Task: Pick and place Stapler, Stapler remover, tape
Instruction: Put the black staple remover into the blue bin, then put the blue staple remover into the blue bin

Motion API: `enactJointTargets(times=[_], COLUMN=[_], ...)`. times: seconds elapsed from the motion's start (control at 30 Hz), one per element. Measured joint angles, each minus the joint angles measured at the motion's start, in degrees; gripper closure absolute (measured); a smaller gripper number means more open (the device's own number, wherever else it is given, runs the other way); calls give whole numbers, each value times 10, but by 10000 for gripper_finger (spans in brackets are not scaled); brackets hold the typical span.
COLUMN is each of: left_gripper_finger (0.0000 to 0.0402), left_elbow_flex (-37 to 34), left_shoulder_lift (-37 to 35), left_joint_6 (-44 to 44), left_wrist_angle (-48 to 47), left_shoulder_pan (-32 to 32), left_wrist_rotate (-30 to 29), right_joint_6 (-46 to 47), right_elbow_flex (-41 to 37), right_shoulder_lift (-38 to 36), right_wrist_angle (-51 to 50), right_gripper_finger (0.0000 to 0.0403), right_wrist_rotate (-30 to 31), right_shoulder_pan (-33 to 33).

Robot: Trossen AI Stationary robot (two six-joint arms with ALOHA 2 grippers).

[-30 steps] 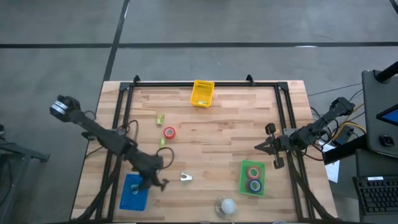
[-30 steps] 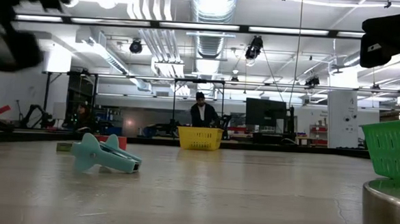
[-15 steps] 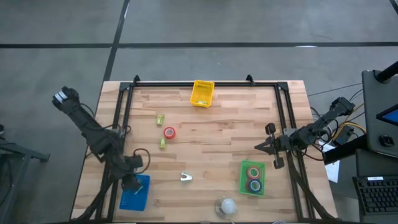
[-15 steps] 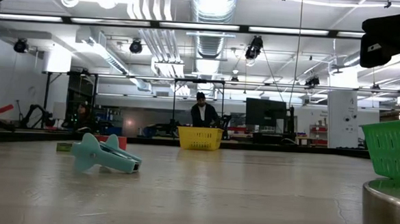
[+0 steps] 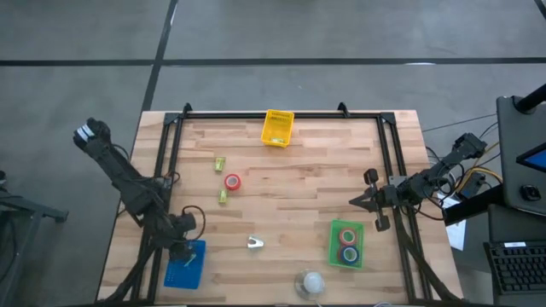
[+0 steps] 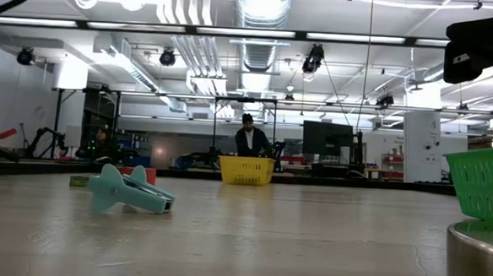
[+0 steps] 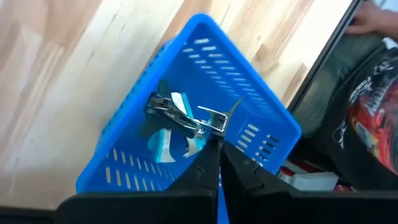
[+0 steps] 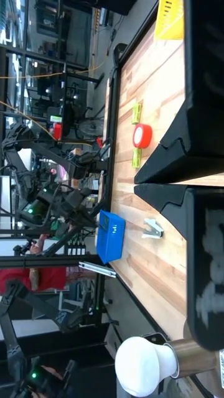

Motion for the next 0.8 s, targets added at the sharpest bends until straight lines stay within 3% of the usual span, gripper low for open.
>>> enactJointTargets(times=[0.23, 0.6, 0.8], left_gripper_finger=[389, 337, 318], left_elbow_flex=[-6, -6, -6], left_shoulder_lift=[8, 6, -14], left_joint_6=[0, -6, 38], left_wrist_angle=[11, 17, 53], left_shoulder_pan=[0, 0, 2], left_wrist_rotate=[-8, -28, -57], right_joint_6=[1, 0, 0], right_elbow_flex=[0, 0, 0], right_shoulder_lift=[0, 0, 0], right_wrist_angle=[0, 0, 0], right_gripper_finger=[394, 394, 394], right_wrist_rotate=[0, 0, 0], right_shoulder_pan=[0, 0, 0])
